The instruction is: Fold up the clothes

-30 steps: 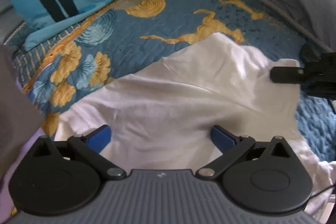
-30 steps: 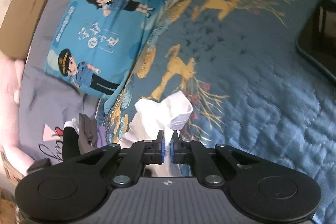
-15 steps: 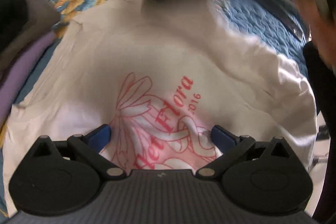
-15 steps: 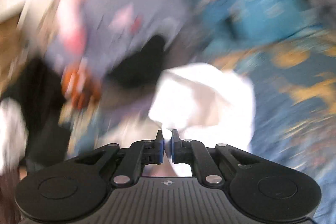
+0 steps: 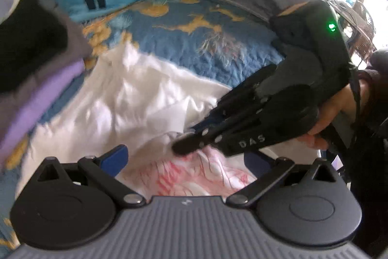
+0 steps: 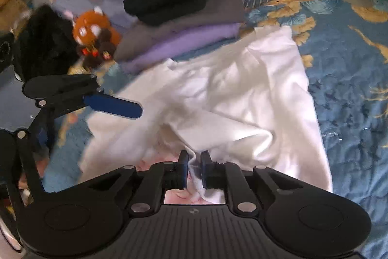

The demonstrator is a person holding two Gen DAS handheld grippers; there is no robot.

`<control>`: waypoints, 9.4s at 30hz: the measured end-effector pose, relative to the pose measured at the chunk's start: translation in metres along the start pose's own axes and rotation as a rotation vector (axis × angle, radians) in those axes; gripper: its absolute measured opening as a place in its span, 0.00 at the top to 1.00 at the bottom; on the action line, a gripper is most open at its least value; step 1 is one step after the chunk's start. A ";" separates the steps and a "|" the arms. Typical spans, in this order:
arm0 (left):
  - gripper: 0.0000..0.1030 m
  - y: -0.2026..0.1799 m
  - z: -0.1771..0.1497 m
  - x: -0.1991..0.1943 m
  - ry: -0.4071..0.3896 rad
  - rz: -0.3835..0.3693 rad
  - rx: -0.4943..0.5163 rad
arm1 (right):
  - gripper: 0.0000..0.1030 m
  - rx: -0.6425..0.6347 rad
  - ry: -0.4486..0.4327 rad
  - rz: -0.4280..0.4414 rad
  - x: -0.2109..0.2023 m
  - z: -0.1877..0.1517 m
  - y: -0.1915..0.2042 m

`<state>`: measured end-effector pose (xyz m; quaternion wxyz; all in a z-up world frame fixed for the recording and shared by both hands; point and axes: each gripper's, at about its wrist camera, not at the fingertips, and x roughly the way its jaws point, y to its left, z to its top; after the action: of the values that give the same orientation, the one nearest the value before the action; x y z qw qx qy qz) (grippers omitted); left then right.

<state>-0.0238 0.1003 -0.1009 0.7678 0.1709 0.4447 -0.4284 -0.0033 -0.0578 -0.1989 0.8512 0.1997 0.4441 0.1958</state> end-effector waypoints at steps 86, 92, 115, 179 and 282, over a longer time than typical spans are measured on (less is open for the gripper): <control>0.00 -0.016 -0.012 0.018 0.093 0.127 -0.133 | 0.98 -0.383 0.364 -0.079 -0.085 -0.163 0.031; 0.00 0.001 -0.023 0.026 -0.020 0.009 -0.334 | 0.98 -0.381 0.361 -0.075 -0.084 -0.165 0.030; 0.95 0.066 -0.046 0.060 -0.341 -0.186 -0.995 | 0.98 -0.357 0.349 -0.050 -0.086 -0.166 0.023; 0.69 -0.008 -0.009 -0.004 -0.047 0.431 -0.511 | 0.99 -0.906 0.170 -0.311 -0.102 -0.184 0.067; 0.85 0.147 -0.251 -0.067 -0.528 -0.016 -1.480 | 0.95 -1.056 0.053 -0.160 0.037 -0.208 0.258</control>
<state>-0.0556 0.3803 -0.2001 0.7592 -0.4955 0.4186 -0.0529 -0.1981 0.2128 -0.2009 0.8367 -0.2953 0.3203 0.3319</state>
